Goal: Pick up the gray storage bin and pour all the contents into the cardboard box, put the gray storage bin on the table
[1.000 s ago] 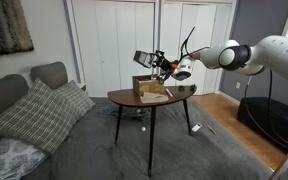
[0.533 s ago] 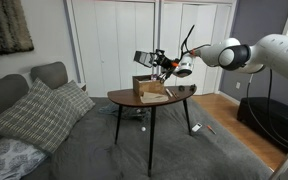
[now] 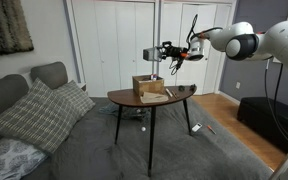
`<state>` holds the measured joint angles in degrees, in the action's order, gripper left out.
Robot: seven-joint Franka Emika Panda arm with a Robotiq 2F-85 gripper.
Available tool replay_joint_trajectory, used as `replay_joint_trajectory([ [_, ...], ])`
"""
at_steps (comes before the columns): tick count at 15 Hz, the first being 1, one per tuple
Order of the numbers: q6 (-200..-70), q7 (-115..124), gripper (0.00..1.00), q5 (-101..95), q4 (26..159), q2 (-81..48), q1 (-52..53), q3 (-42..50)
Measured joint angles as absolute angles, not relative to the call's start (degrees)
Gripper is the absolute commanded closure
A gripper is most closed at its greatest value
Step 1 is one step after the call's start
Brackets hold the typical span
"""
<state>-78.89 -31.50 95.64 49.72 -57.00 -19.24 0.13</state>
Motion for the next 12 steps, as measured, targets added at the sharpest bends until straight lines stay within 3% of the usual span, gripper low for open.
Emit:
replay_joint_trajectory([
  [12,-97.79,-37.47,0.98,77.39,63.35,-43.49,-11.38,14.50],
])
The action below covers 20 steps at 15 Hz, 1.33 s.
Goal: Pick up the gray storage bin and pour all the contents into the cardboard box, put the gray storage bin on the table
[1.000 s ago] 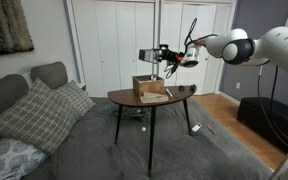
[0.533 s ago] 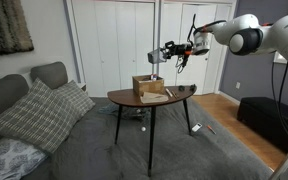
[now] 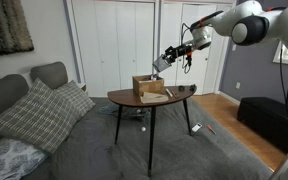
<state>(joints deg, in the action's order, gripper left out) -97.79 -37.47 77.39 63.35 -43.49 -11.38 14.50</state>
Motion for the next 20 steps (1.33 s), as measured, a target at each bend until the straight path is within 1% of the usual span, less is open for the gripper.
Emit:
replay_joint_trajectory([
  [5,-109.81,-37.94,0.98,68.59,70.67,-38.20,-4.58,19.93],
  [6,-112.74,-37.45,0.98,65.16,72.13,-37.18,-3.93,19.69],
  [10,-121.43,-31.23,0.98,48.87,77.14,-34.34,-3.74,15.87],
  [15,-122.92,-23.45,0.98,34.20,79.93,-33.92,-5.02,10.77],
  [20,-125.77,-18.61,0.98,25.08,80.69,-33.93,-6.72,6.96],
])
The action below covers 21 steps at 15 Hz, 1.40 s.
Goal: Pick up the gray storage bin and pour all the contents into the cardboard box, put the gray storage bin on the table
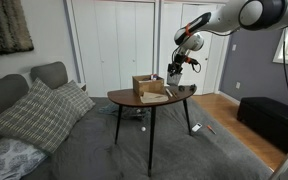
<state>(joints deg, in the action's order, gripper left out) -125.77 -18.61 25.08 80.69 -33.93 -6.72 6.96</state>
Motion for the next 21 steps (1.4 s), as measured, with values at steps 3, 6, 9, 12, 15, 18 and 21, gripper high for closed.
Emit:
replay_joint_trajectory([
  [3,-126.04,-17.23,0.98,22.37,80.85,-34.09,-7.66,5.47],
  [6,-126.04,-16.68,0.98,20.99,80.91,-34.45,-8.38,4.37],
  [9,-126.04,-16.66,0.97,20.21,80.93,-34.74,-8.92,3.55],
  [12,-126.04,-16.66,0.70,19.87,80.94,-35.29,-9.23,2.86],
  [15,-126.04,-16.67,0.52,19.83,80.93,-35.63,-9.55,2.09],
  [18,-126.07,-16.68,0.30,19.83,80.93,-35.60,-9.73,1.47],
  [21,-126.71,-16.74,0.09,19.83,80.93,-35.11,-9.75,1.30],
])
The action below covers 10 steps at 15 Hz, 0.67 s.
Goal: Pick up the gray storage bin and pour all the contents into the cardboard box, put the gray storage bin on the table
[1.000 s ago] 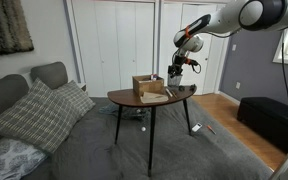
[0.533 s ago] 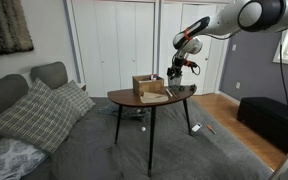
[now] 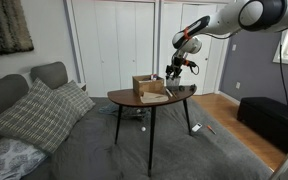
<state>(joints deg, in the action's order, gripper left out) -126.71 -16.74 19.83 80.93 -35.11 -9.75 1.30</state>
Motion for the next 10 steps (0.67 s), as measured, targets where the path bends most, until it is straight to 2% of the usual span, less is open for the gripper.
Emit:
replay_joint_trajectory([
  [2,-127.56,-16.85,0.00,19.83,80.97,-34.29,-9.78,1.24],
  [10,-124.38,-17.97,0.00,22.20,90.02,-21.80,-11.91,-0.80],
])
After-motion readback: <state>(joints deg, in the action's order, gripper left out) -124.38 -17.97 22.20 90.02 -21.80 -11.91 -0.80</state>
